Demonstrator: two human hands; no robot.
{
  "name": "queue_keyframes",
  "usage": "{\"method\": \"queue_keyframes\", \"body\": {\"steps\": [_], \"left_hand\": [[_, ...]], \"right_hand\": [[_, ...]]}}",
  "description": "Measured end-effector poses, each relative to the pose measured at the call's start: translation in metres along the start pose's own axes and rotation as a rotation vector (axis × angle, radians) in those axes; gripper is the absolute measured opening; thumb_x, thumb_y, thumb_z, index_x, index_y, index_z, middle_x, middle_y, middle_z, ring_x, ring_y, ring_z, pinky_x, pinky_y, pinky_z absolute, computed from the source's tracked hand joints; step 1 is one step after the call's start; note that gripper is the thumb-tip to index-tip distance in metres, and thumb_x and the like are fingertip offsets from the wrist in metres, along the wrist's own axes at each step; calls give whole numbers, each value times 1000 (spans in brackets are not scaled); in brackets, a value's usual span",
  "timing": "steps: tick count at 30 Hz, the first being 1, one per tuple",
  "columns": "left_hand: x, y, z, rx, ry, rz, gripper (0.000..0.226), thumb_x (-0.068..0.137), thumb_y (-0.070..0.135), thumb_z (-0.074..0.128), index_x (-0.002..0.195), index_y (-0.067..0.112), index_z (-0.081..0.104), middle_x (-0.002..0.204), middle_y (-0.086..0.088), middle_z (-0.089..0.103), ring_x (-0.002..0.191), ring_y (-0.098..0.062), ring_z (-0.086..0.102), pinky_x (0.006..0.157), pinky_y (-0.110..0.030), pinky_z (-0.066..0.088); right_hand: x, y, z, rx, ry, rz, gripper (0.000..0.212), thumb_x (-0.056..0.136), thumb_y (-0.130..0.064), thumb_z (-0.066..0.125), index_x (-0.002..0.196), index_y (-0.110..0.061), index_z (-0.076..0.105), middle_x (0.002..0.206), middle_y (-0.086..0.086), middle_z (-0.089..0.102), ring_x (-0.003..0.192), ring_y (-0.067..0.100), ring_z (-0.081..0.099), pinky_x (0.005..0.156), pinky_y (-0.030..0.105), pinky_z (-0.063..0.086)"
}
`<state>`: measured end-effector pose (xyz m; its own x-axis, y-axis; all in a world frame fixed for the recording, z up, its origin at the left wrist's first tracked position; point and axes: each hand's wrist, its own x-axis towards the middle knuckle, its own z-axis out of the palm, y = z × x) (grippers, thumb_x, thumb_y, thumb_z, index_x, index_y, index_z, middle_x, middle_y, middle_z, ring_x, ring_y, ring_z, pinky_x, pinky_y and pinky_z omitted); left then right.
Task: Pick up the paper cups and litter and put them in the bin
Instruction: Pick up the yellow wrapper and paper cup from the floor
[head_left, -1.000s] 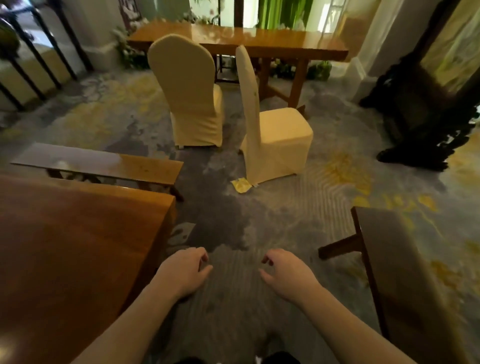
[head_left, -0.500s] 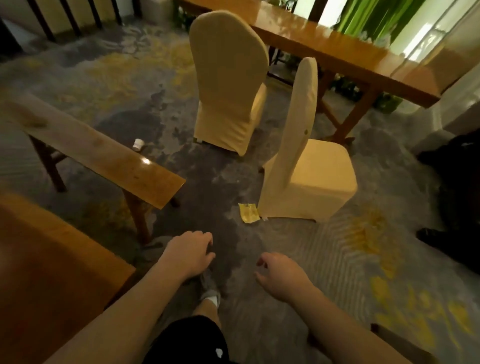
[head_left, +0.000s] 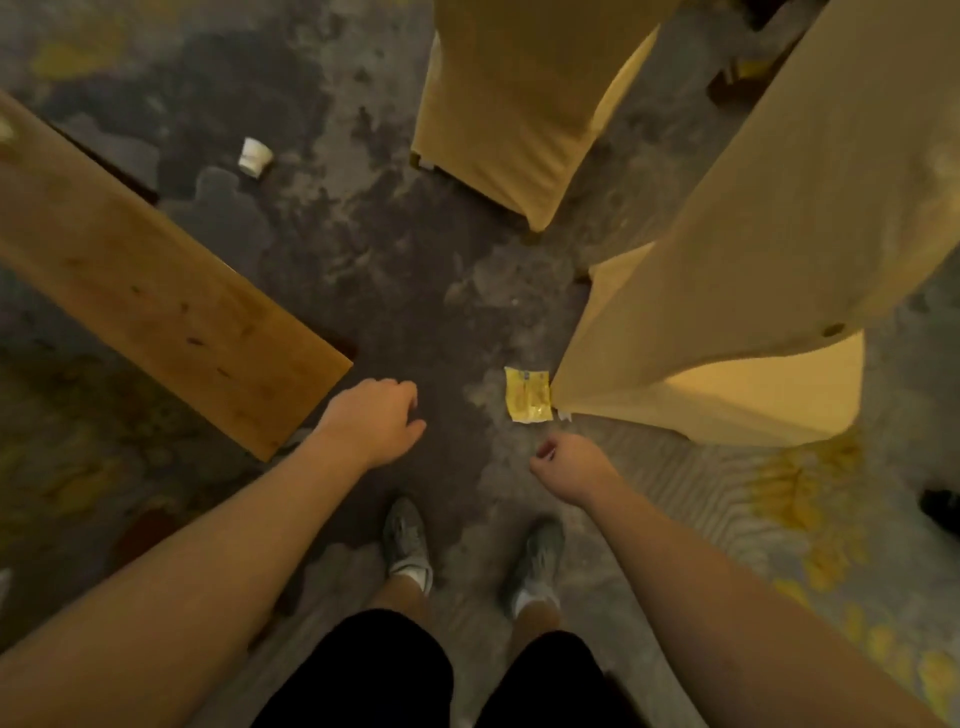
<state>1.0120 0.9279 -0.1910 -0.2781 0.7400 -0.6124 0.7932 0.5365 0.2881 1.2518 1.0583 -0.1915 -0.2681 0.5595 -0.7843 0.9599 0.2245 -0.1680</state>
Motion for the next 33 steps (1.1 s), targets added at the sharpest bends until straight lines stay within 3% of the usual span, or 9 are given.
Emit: {"method": "queue_keyframes", "body": {"steps": [5, 10, 14, 17, 21, 24, 27, 30, 33], "left_hand": [[99, -31, 75, -67, -67, -106, 44, 90, 50, 59, 127, 26, 53, 119, 0, 59, 106, -23, 56, 82, -40, 52], [211, -58, 191, -123, -122, -306, 68, 88, 51, 62, 145, 23, 38, 137, -9, 49, 123, -32, 48, 94, -50, 49], [292, -68, 285, -161, -146, -378, 95, 87, 49, 66, 157, 28, 7, 159, -11, 24, 142, -37, 27, 105, -56, 38], [342, -73, 340, -130, -189, -377, 105, 87, 47, 69, 156, 33, -8, 167, -6, -2, 150, -41, 2, 110, -64, 31], [385, -80, 387, -104, -257, -367, 114, 85, 46, 73, 155, 35, -16, 165, -5, -22, 147, -48, -12, 108, -70, 30], [397, -75, 414, -69, -211, -372, 118, 84, 48, 73, 154, 33, -21, 161, -11, -30, 143, -54, -17, 110, -70, 25], [397, -68, 420, -84, -195, -389, 119, 83, 46, 74, 154, 32, -21, 161, -12, -31, 142, -55, -19, 110, -69, 24], [401, -74, 407, -72, -256, -378, 114, 87, 45, 70, 154, 32, -20, 162, -13, -28, 143, -55, -16, 108, -66, 33], [402, -83, 384, -131, -336, -353, 102, 90, 46, 66, 157, 33, -9, 165, -9, -19, 147, -50, -8, 110, -62, 30]], "right_hand": [[140, 13, 25, -43, -83, 54, 29, 88, -30, 59, 109, -12, 68, 115, 14, 70, 110, 33, 63, 82, 33, 47], [298, 44, 87, -45, -89, 109, 49, 90, -45, 61, 124, -10, 63, 128, 18, 65, 118, 39, 58, 81, 33, 40], [409, 74, 137, -29, -50, 177, 66, 83, -41, 71, 135, -5, 53, 136, 22, 58, 123, 41, 55, 94, 40, 47], [470, 87, 166, -80, 29, 208, 91, 77, -57, 74, 143, -4, 41, 144, 21, 49, 131, 39, 47, 105, 45, 44], [513, 92, 189, -182, 136, 238, 109, 74, -75, 62, 151, -5, 30, 152, 19, 38, 137, 40, 40, 108, 49, 38], [530, 97, 200, -243, 135, 293, 98, 81, -74, 56, 148, -5, 33, 148, 19, 39, 132, 40, 43, 102, 50, 42], [535, 100, 204, -297, 104, 288, 70, 90, -56, 53, 138, -5, 48, 140, 18, 50, 125, 39, 52, 96, 47, 46], [533, 96, 201, -315, 77, 278, 47, 94, -34, 51, 131, -6, 57, 134, 17, 58, 121, 38, 57, 96, 45, 50], [524, 85, 187, -318, 71, 232, 38, 94, -27, 51, 125, -6, 62, 129, 15, 63, 118, 36, 60, 94, 42, 50]]}}
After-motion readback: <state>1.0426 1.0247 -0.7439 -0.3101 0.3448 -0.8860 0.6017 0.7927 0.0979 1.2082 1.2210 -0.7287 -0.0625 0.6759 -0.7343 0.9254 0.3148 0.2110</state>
